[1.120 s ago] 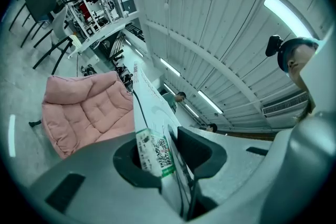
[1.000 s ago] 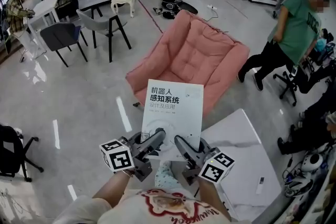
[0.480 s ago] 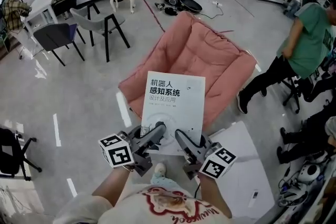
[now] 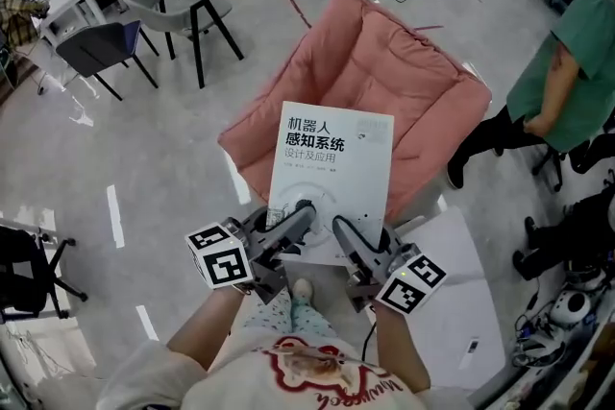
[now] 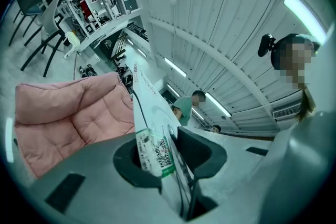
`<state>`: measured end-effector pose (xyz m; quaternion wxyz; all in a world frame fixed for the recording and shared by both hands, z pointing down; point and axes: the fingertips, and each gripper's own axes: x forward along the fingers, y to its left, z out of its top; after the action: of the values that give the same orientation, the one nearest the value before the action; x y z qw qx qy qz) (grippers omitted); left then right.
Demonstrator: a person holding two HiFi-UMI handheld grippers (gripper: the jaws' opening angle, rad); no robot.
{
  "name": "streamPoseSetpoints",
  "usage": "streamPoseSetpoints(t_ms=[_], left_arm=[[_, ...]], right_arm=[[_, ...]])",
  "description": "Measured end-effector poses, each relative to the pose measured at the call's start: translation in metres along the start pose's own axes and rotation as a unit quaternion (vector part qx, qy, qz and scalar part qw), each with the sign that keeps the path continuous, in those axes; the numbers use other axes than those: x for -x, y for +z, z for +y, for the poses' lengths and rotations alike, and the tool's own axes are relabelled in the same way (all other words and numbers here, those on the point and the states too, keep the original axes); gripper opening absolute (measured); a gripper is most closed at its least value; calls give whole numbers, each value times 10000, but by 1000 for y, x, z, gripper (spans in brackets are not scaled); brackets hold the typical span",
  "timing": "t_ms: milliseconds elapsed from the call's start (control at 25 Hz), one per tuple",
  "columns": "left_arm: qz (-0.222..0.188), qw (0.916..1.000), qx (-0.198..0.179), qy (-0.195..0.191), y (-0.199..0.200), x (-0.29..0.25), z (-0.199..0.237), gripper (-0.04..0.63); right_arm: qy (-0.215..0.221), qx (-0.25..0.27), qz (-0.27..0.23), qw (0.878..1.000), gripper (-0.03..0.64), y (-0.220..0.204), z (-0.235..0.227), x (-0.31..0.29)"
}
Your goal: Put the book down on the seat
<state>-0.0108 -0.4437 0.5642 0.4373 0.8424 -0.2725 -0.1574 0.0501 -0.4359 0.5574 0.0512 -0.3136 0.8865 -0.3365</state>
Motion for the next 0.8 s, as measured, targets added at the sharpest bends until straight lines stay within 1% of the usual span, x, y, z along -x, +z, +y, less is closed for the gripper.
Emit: streamPoseSetpoints(t_ms=[160,440,800], left_arm=[[64,9999,80,-28,-2,-1,14,89],[216,9997,131,-23,-13,-10,55,91],[273,9996,58,-6,-11,-9,52,91]], right_arm=[[-81,-12,19,10000,121,-8,-9,-7],[-209,-132,-5,9997,121,-29,-44,-22],[-204,-160,-66,9996,121,-28,-40,-21]])
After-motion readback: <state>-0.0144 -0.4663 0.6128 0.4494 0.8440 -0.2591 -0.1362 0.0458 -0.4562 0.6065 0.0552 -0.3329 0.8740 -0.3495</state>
